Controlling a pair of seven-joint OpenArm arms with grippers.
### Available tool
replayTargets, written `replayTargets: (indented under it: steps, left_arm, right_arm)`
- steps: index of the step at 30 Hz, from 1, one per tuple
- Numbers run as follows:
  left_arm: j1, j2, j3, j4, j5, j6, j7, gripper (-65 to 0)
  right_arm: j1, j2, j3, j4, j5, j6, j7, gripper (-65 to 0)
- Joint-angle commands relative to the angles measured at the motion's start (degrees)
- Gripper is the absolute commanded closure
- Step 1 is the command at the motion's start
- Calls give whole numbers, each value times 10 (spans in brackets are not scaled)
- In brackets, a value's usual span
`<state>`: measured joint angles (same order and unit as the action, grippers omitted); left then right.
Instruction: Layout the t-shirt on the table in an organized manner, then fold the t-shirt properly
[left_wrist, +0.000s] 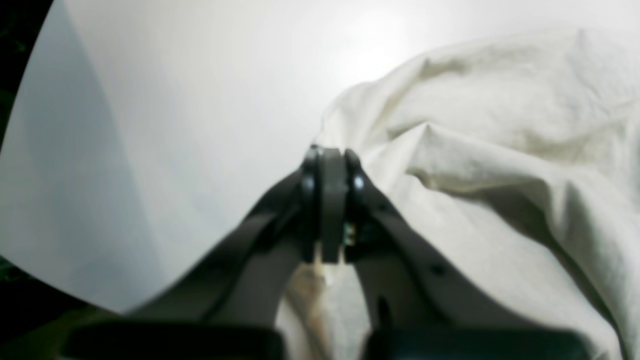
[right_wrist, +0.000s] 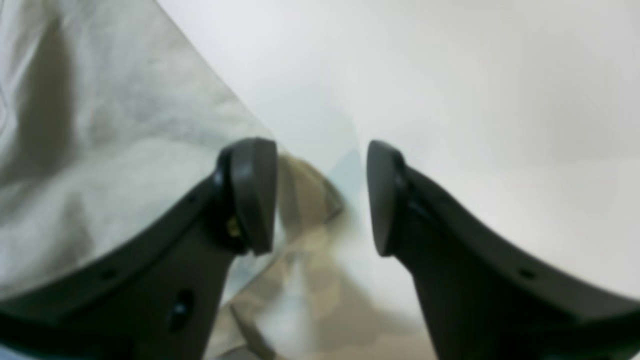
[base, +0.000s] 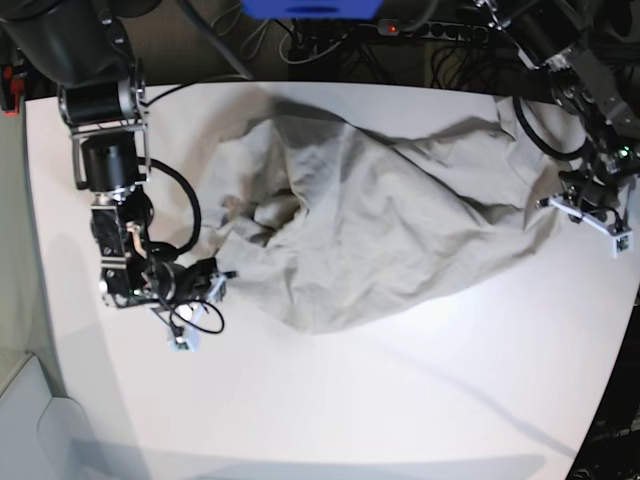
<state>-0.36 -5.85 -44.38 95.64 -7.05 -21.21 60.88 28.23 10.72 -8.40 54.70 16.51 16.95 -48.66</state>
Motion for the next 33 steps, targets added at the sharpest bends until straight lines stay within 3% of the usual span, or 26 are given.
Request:
replayTargets:
  steps: [1,13,22,24,29,33]
  left_arm:
    - [-8,-8,-1,10,-5,0,-9,-3]
    - [-13,-8,1,9,-5,0,-9,-3]
    - [-21,-8,1,8,-5,0,-9,-3]
    - [-21,-8,1,8,-5,0,-9,-3]
    - [-21,-8,1,8,-5,0,-9,-3]
    - [-19,-8,0,9,-5,0,-9,-3]
  right_arm:
    - [13,3,3,6,3,2,4,-298]
    - [-53,2,-1,93,3,2,-28,-297]
    - [-72,-12,-1,93,3,2,-25,-285]
    - [-72,-14,-1,93,3,2,-25,-235]
    - [-71,-21,-1,93,1,0,9,-18]
    - [-69,-21,-2,93,1,-1,24,0]
